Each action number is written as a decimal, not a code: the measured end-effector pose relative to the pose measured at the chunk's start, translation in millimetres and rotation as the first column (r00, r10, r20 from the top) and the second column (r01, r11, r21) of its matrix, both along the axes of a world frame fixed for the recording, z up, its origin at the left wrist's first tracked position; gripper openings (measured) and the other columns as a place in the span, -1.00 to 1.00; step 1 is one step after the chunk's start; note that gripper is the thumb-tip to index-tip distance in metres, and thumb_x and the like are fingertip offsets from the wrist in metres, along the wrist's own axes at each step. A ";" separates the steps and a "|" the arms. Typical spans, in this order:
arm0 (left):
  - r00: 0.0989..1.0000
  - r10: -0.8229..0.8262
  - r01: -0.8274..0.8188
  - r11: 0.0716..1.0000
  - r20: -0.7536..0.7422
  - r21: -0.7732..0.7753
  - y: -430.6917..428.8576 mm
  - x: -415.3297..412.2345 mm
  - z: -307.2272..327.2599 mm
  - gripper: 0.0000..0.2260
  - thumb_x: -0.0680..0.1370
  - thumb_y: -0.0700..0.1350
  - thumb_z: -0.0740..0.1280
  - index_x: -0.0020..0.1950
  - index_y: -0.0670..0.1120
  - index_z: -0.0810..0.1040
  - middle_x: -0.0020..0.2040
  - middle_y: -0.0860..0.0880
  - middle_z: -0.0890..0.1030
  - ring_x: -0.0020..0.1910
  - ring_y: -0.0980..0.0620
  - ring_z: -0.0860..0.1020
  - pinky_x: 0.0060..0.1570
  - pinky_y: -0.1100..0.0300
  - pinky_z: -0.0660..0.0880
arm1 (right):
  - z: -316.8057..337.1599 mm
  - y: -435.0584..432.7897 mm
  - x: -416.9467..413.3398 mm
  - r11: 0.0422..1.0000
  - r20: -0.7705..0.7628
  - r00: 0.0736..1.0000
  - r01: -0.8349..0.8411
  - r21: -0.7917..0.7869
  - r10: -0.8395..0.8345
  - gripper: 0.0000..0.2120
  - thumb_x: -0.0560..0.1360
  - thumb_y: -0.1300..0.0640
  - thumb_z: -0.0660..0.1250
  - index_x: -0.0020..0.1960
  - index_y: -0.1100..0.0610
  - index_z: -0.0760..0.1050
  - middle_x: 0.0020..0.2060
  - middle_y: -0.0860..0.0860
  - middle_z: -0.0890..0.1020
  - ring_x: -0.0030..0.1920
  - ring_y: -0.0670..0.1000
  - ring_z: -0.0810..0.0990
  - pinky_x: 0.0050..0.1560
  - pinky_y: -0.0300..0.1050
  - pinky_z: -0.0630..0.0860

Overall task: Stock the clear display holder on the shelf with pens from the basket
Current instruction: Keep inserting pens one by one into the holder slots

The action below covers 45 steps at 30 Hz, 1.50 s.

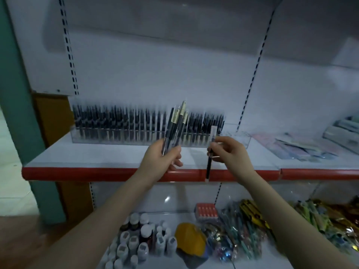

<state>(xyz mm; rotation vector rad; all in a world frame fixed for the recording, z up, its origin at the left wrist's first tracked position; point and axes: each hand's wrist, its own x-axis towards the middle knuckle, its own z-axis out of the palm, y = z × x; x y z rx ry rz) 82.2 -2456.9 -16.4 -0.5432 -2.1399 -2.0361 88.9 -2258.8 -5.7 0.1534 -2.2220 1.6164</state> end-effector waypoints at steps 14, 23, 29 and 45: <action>0.996 0.040 -0.039 0.999 0.083 -0.016 43.4 -66.7 -4.9 -0.55 0.55 -0.10 0.30 0.37 -0.25 0.32 -0.33 -0.04 0.54 -0.33 0.05 0.51 -0.29 0.17 0.51 | 55.5 83.9 -102.0 0.954 -0.177 0.943 0.295 0.058 -0.281 -0.88 0.52 0.21 0.31 0.05 0.17 0.49 -0.28 0.04 0.59 -0.26 0.06 0.58 -0.13 -0.06 0.55; 0.996 0.017 -0.016 1.000 0.092 -0.004 46.0 -71.3 -7.4 -0.91 0.56 -0.10 0.28 0.01 -0.10 0.49 -0.35 -0.05 0.52 -0.36 0.06 0.48 -0.32 0.22 0.48 | 47.9 87.2 -135.7 0.956 -0.147 0.949 0.288 0.049 -0.278 -0.81 0.53 0.25 0.27 0.13 0.26 0.48 -0.13 0.15 0.61 -0.18 0.12 0.62 -0.16 -0.10 0.56; 0.997 0.019 -0.019 1.000 0.074 -0.004 47.1 -73.2 -9.7 -0.90 0.56 -0.11 0.28 0.05 -0.08 0.49 -0.37 -0.03 0.51 -0.34 0.08 0.50 -0.32 0.24 0.50 | 43.9 89.1 -142.6 0.954 -0.126 0.954 0.284 0.101 -0.271 -0.82 0.53 0.26 0.27 0.11 0.27 0.49 -0.14 0.15 0.61 -0.23 0.10 0.61 -0.24 -0.21 0.55; 0.995 0.008 -0.010 1.000 0.100 0.018 44.3 -73.3 -10.3 -0.94 0.55 -0.11 0.29 -0.02 -0.07 0.51 -0.35 -0.02 0.55 -0.35 0.11 0.52 -0.32 0.27 0.48 | 19.3 89.7 -154.9 0.951 0.036 0.963 0.256 0.172 -0.265 -0.82 0.54 0.29 0.26 0.11 0.31 0.51 -0.12 0.18 0.61 -0.36 -0.09 0.56 -0.40 -0.36 0.49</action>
